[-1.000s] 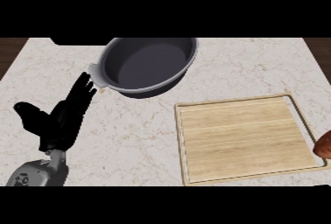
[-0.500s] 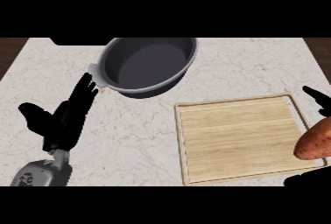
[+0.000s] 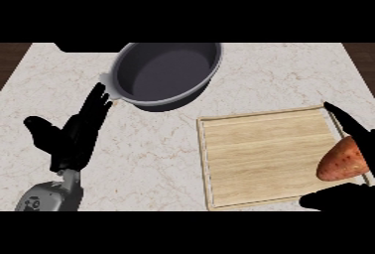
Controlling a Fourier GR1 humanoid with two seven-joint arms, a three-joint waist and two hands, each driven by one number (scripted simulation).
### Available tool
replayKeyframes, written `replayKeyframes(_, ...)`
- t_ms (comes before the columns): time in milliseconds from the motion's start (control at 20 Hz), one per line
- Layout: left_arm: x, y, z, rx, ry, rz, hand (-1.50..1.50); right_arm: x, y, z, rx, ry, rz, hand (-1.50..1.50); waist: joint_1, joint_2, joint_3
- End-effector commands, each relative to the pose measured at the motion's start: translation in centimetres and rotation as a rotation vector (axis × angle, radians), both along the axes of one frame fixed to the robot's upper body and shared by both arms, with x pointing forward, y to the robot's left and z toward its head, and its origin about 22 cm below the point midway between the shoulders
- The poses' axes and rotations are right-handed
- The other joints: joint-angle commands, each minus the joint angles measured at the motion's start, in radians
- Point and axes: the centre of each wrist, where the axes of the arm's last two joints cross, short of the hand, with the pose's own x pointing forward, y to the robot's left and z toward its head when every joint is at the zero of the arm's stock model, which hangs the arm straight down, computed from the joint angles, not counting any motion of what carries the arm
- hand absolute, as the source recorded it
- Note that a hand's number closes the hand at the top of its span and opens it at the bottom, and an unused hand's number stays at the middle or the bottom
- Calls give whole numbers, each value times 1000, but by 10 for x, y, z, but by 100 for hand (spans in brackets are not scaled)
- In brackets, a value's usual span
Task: Pick the sweet potato from the tray and place it in the pot
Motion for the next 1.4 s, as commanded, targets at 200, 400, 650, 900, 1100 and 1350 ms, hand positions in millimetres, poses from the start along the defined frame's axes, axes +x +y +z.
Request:
replayKeyframes(200,3,-10,4,-7,8,12,0,13,26,3,4,39,-86,-150,1,0,0)
replayKeyframes(400,-7,9,-1,-3,13,-3,0,16,25,-12,-8,77,-125,-150,0,-1,0)
replayKeyframes(650,-2,6,7,-3,18,-15,0,26,21,-32,-59,171,-156,-150,-4,-1,0)
replayKeyframes(900,-5,-4,-16,-4,7,-17,0,53,34,-41,-72,174,-140,-150,3,1,0)
replayKeyframes(1100,-1,2,12,-5,-7,-8,0,54,37,-54,-113,212,-124,-150,1,-1,0)
replayKeyframes(1350,-3,7,-1,-9,4,-6,0,64,41,-65,-148,296,-138,-150,4,0,-1)
